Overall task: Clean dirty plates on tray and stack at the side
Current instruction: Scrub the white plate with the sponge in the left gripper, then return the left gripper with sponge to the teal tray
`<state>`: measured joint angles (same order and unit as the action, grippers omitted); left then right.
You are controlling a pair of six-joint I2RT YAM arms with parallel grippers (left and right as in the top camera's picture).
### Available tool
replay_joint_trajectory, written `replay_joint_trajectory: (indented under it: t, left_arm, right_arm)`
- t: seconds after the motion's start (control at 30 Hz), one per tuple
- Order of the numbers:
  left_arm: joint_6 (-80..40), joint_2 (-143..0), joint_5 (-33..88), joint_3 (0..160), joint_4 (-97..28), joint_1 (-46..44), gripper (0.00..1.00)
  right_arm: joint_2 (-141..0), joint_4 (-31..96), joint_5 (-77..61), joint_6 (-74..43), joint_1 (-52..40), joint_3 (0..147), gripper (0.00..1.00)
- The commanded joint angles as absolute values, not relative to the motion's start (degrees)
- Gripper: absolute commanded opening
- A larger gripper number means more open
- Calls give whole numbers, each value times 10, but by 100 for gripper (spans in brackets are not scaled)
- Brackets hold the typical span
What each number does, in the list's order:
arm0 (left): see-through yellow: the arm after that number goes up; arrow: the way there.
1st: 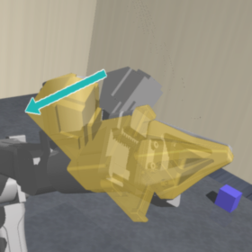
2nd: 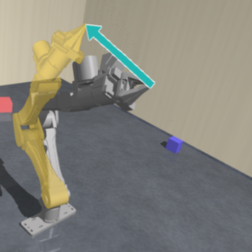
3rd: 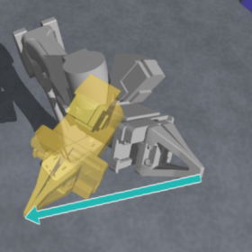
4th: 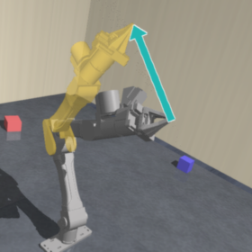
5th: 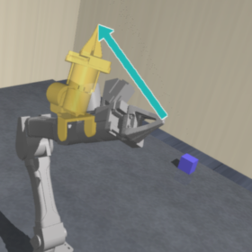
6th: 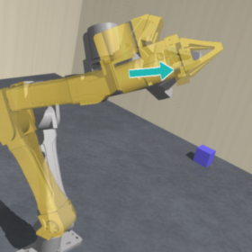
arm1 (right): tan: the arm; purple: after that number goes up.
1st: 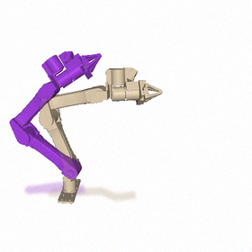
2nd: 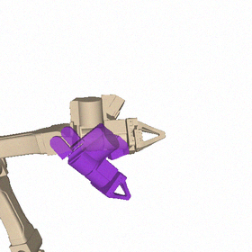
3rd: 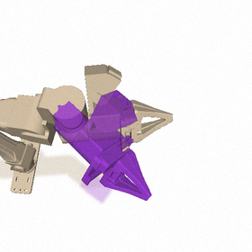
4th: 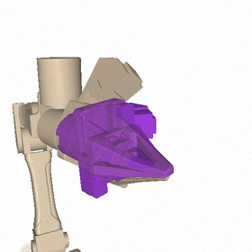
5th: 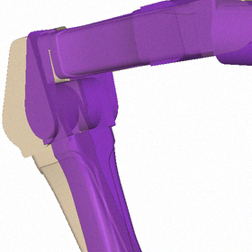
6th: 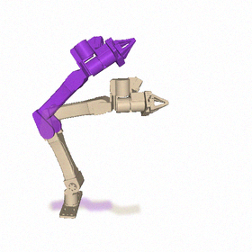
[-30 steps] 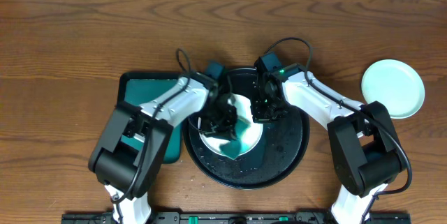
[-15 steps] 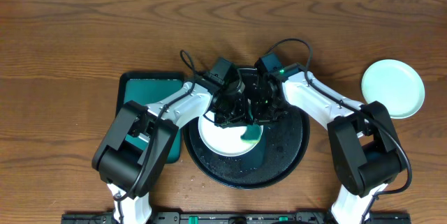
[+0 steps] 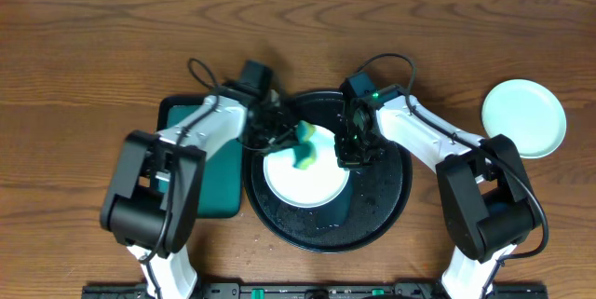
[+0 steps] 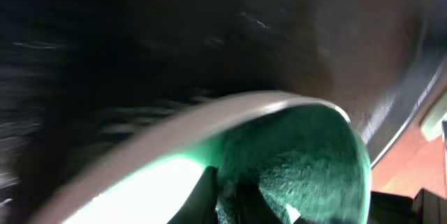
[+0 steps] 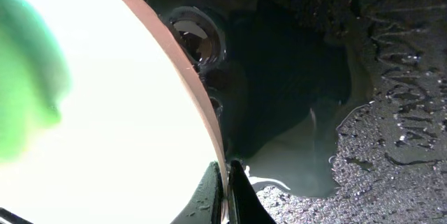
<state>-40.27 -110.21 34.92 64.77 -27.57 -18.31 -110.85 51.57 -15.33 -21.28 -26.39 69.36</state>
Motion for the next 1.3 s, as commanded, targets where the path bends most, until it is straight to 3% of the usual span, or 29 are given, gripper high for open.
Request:
replay_joint_trajectory:
  t: [0.0,0.3,0.63,1.0,1.27]
  left_arm:
    - [-391,-1126,138,649,-293,-121,7]
    - [-304,-1076,78,649,-389,-138,7]
    - [-289,-904,78,649,-462,-173,7]
    - [-273,-877,-72,647,-491,-59,7]
    - [-251,-961,-73,647,-491,-13,7]
  right_arm:
    - [-1126,529,-140,-208,-275,677,1]
    - [-1126,524,-140,-208,-275,677,1]
    - [-1126,514,-140,-210,-275,677,1]
    - [-1126,513,-140,-210,-275,677,1]
    - [-1126,511,-140,-210,-274,677,1]
